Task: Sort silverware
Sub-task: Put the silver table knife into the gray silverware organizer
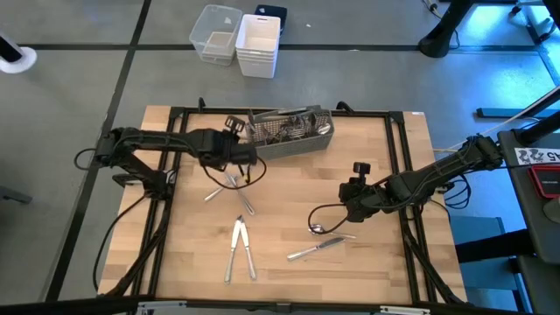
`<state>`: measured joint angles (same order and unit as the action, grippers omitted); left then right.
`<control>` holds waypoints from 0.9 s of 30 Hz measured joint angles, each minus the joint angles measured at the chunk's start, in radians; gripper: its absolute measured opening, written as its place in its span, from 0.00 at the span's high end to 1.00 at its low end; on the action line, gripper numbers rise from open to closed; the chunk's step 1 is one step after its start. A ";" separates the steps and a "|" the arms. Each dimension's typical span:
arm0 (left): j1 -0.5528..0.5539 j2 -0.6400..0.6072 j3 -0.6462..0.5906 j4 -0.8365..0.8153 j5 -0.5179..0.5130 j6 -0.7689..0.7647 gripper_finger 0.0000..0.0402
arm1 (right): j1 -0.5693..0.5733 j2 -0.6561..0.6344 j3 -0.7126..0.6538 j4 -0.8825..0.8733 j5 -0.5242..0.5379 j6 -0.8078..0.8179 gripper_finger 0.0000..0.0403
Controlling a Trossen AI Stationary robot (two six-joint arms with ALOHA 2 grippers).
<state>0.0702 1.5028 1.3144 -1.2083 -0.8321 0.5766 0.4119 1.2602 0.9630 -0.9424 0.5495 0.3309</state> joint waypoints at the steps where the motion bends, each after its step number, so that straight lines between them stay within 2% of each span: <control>1: 0.011 0.000 0.000 0.001 0.017 0.012 0.99 | 0.000 0.000 0.000 0.000 0.000 0.000 0.79; 10: 0.079 0.005 0.000 0.162 0.109 0.133 0.96 | 0.000 0.000 0.000 0.001 0.000 0.000 0.79; 13: 0.090 0.026 0.000 0.177 0.117 0.227 0.95 | 0.000 0.000 0.000 0.001 0.000 0.000 0.79; 17: 0.103 0.071 0.000 0.210 0.119 0.266 0.94 | 0.000 0.001 0.000 0.004 0.000 0.000 0.79; 20: 0.109 0.118 0.000 0.219 0.113 0.294 0.94 | 0.000 0.001 0.000 0.005 -0.002 0.000 0.79; 27: 0.097 0.194 0.002 0.245 0.010 0.330 0.88 | 0.000 0.001 0.000 0.003 -0.003 0.000 0.79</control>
<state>0.1676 1.6964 1.3166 -0.9630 -0.8218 0.9066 0.4122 1.2608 0.9627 -0.9390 0.5465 0.3309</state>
